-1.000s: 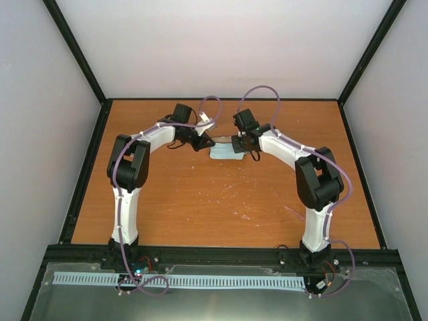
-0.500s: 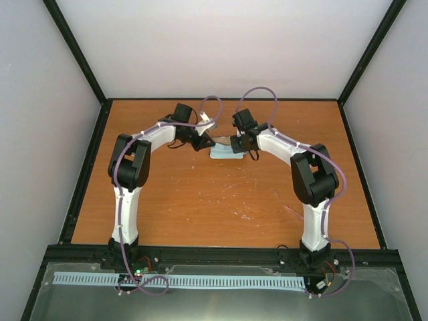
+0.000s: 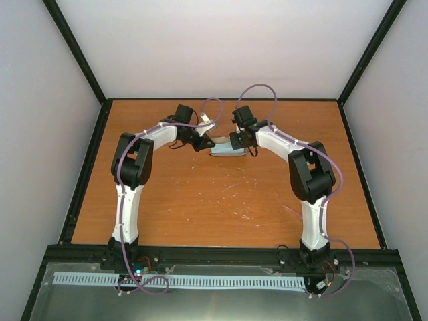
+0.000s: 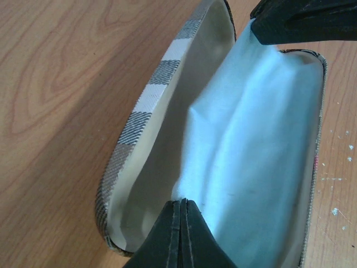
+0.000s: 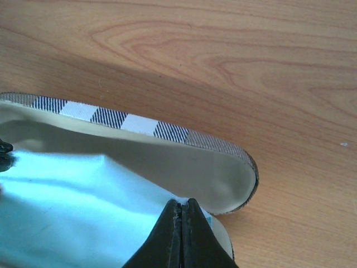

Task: Organize the sunglasses
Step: Place the glasses cleaning cloth in the sunglasses case.

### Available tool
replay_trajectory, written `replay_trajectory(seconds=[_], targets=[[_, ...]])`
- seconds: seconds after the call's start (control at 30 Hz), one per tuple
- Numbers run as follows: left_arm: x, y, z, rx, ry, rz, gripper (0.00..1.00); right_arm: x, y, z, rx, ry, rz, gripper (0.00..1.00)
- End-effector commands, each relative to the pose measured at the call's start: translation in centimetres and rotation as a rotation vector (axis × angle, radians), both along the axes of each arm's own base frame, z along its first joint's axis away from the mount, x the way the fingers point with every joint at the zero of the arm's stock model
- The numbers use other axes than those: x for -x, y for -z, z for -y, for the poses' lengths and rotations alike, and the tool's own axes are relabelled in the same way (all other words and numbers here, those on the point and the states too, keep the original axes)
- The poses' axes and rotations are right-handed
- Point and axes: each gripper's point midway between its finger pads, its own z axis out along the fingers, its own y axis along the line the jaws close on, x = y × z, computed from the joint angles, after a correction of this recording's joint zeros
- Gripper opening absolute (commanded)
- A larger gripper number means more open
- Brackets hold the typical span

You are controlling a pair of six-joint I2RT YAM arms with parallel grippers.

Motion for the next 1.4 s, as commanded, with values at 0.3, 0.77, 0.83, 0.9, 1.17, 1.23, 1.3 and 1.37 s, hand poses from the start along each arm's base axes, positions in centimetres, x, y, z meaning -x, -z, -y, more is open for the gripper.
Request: replay_trajectory(seconds=[0.3, 0.77, 0.83, 0.9, 1.17, 1.23, 1.3, 1.37], targets=[[-2.2, -1.0, 0.2, 0.009, 0.005, 0.065, 0.01, -1.2, 1.3, -0.2, -0.001, -0.015, -0.013, 0.03], [-2.9, -0.7, 0.2, -0.002, 0.001, 0.083, 0.02, -2.3, 1.0, 1.4, 0.017, 0.026, 0.013, 0.03], [-3.0, -1.0, 0.3, 0.0, 0.001, 0.086, 0.02, -2.4, 1.0, 1.5, 0.018, 0.028, 0.016, 0.03], [-3.2, -1.2, 0.4, 0.004, 0.0, 0.09, 0.02, -2.4, 1.0, 1.5, 0.017, 0.029, 0.015, 0.03], [-3.8, -1.9, 0.5, 0.013, -0.005, 0.106, 0.02, -2.6, 1.2, 1.5, 0.01, 0.029, 0.013, 0.03], [-3.7, -1.6, 0.4, 0.01, -0.007, 0.1, 0.02, -2.7, 1.2, 1.6, 0.011, 0.031, 0.015, 0.03], [-3.6, -1.4, 0.4, 0.007, -0.006, 0.096, 0.04, -2.9, 1.0, 1.6, 0.01, 0.033, 0.019, 0.03], [-3.6, -1.3, 0.3, 0.002, -0.009, 0.094, 0.08, -3.1, 1.0, 1.7, 0.011, 0.031, 0.021, 0.03]])
